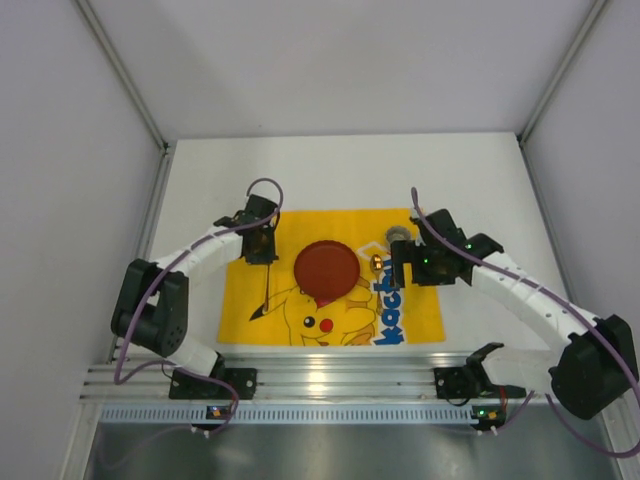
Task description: Set the dinner table for one person
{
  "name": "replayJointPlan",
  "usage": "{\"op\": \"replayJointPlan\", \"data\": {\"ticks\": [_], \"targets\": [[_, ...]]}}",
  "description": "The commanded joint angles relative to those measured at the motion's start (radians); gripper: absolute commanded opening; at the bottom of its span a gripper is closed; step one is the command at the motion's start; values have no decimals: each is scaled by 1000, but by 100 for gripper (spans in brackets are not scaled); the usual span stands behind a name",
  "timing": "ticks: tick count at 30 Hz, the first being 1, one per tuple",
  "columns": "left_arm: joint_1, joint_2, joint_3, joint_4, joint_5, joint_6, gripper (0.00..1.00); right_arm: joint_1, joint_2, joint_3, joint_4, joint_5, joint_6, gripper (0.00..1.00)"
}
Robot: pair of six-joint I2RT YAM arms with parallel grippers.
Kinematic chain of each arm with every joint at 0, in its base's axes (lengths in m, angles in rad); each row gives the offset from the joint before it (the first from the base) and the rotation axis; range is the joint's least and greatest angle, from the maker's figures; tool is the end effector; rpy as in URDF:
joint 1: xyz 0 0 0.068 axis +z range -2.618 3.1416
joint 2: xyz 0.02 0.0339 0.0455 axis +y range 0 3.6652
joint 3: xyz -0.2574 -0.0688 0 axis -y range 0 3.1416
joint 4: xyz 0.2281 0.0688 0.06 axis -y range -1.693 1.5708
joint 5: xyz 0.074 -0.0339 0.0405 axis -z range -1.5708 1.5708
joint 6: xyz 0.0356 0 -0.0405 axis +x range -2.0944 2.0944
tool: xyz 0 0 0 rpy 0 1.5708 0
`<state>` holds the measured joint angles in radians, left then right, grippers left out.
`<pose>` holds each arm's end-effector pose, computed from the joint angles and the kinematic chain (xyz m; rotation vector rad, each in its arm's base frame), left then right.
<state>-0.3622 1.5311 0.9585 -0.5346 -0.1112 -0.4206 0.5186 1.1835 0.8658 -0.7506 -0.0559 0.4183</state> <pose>0.2660 -0.0966 0.1997 -0.1130 2.6676 -0.1030 0.1822 0.1063 0.2416 -0.1543 2.6884 0.3792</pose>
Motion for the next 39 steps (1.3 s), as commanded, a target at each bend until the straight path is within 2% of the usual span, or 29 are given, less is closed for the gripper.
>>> {"op": "replayJointPlan", "data": {"ticks": [1, 3, 5, 6, 9, 10, 14, 19, 20, 21, 23, 27, 30, 31, 33, 34, 35, 36, 38, 39], "targets": [[-32, 23, -7, 64, -54, 3, 0, -2, -47, 2, -6, -19, -18, 100], [-37, 23, -10, 71, -58, 0, 1, -2, -51, 10, -7, -22, -22, 100], [-38, 15, -12, 73, -64, -1, 7, -2, -55, 12, -10, -22, -26, 100], [-38, 12, -12, 74, -62, -1, 16, -2, -55, 16, -13, -24, -32, 100], [-38, 3, -1, 67, -74, 8, 25, -2, -65, 22, -19, -32, -45, 100], [-38, 3, 9, 56, -77, 14, 35, 0, -67, 24, -24, -36, -46, 100], [-38, 3, 37, 27, -85, 17, 55, 3, -90, 25, -41, -54, -41, 100], [-35, -22, 111, -42, -186, 49, 69, 47, -127, 74, -93, -25, -49, 100], [-32, -38, 124, -51, -202, 62, 86, 47, -131, 91, -102, -15, -55, 100], [-29, -46, 137, -68, -229, 72, 91, 47, -143, 129, -113, 29, -62, 100], [0, -60, 172, -77, -286, 97, 95, 46, -156, 188, -119, 95, -53, 100], [110, -63, 191, -62, -370, 91, 97, 47, -188, 229, -105, 94, 3, 100], [202, -104, 85, 120, -340, 143, 97, 47, -272, 181, -32, 36, 40, 100], [216, -124, -16, 277, -325, 182, 96, 47, -301, 161, 32, 12, 37, 100], [247, -175, -126, 434, -292, 218, 96, 49, -397, 100, 94, -34, 24, 100], [253, -193, -245, 535, -268, 262, 95, 49, -432, 85, 120, -33, 19, 100], [256, -233, -309, 740, -246, 291, 93, 49, -461, 73, 140, -18, 22, 100], [256, -250, -428, 856, -226, 311, 94, 49, -510, 72, 145, 31, 23, 100], [259, -266, -516, 1093, -199, 353, 99, 47, -550, 65, 152, 106, 22, 100], [261, -256, -553, 1131, -206, 356, 99, 47, -580, 61, 160, 125, 19, 100]]}}
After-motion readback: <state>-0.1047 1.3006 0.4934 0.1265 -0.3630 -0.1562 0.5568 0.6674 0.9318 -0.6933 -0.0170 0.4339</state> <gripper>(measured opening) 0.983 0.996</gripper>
